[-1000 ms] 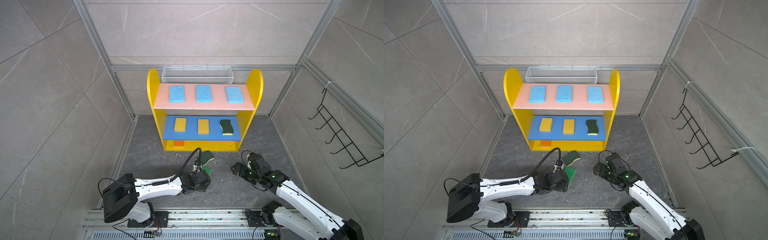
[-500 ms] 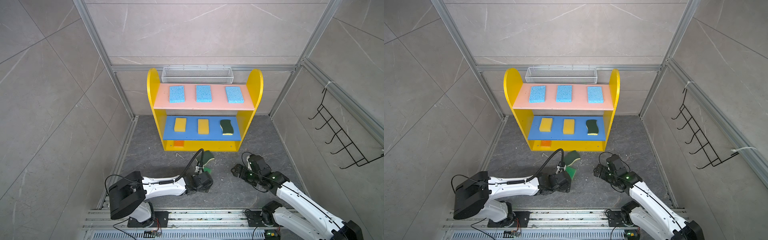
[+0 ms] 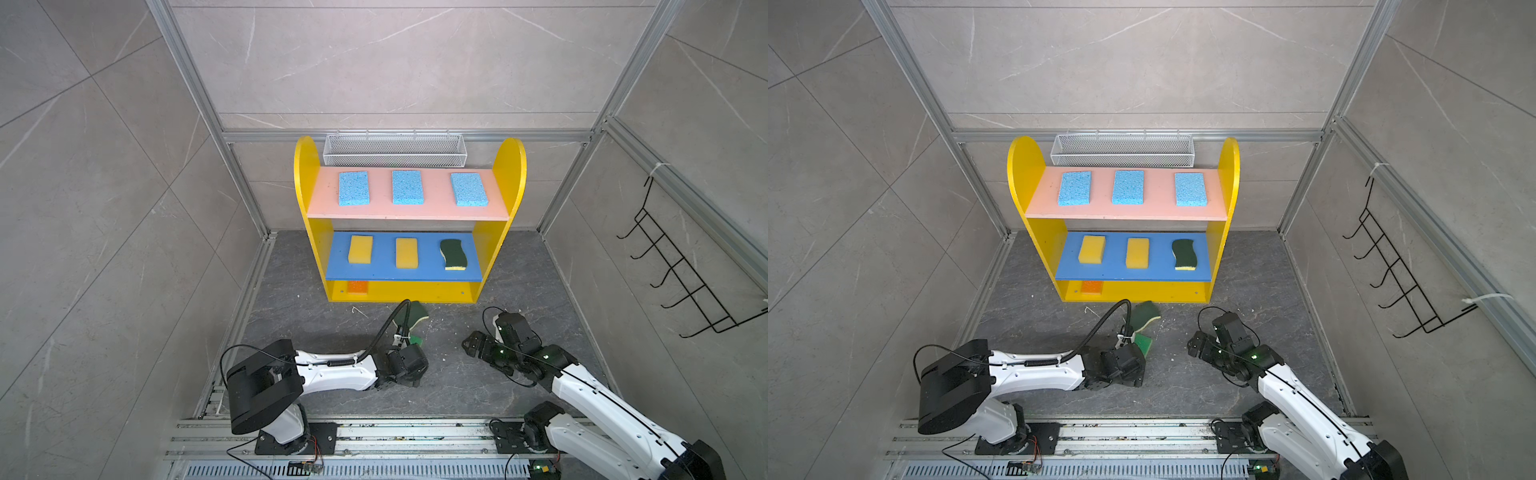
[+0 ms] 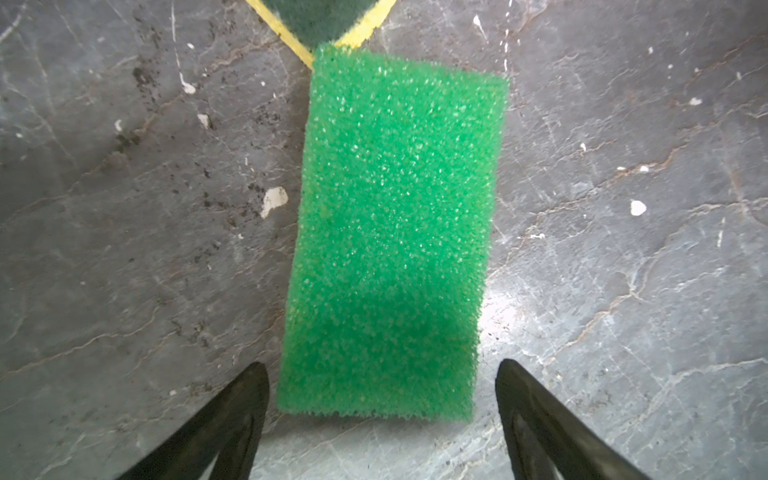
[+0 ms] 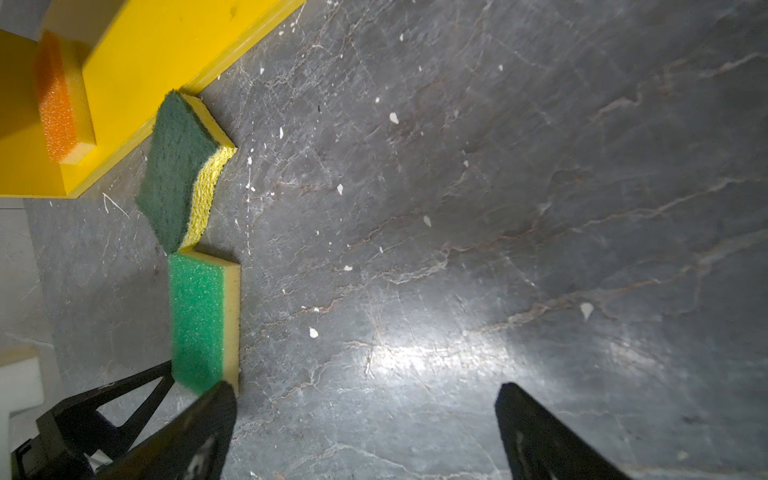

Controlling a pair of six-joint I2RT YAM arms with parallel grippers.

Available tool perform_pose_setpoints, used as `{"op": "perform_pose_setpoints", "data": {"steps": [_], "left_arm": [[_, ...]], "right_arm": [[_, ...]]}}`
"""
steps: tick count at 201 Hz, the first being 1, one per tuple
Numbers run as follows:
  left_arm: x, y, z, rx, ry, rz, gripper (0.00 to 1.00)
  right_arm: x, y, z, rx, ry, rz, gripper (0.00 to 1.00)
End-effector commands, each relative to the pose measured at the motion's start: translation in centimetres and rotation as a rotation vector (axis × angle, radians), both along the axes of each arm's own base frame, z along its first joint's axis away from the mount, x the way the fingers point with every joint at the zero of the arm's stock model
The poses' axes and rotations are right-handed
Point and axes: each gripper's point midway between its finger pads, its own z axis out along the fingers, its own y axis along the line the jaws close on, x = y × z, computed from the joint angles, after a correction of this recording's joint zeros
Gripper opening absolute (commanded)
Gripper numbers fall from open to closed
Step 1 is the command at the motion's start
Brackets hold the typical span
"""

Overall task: Place and organize the cleaning sponges onto the shelf
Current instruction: 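Lower the left gripper over the bright green sponge and close on it, then lift the bright green sponge with the left gripper toward the shelf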

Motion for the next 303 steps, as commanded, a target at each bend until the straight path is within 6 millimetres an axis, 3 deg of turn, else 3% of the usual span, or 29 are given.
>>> {"op": "perform_pose_setpoints", "data": {"steps": [1,56,105,128,233,303], "left_arm": [[0.0,-1.1,-0.1,-0.013,0.011,-0.008,0.88],[0.1,-0.8,-1.1,0.040,0.022,0.013,0.87],[0.1,0.0,-1.4,0.080,0.024,0.031,0.70],[0.2,1.0,-1.3,0.114,0.014,0.052,0.68],[1.2,4.3,6.1,0.068,-0.114,0.061,0.67],[5.6,6.6,7.8,0.033,-0.190,0.135,0.68]], "right_arm": [[-0.2,-0.2,-0.4,0.000,0.013,-0.013,0.99],[-0.5,-0.3,-0.9,-0.005,0.025,-0.011,0.99],[-0.6,-0.3,-1.3,-0.010,0.036,-0.009,0.99],[-0.6,-0.3,-1.4,-0.009,0.037,-0.009,0.99],[-0.1,0.2,-1.1,0.004,0.017,0.017,0.98],[0.2,1.1,-1.1,0.035,0.022,0.041,0.96]]}}
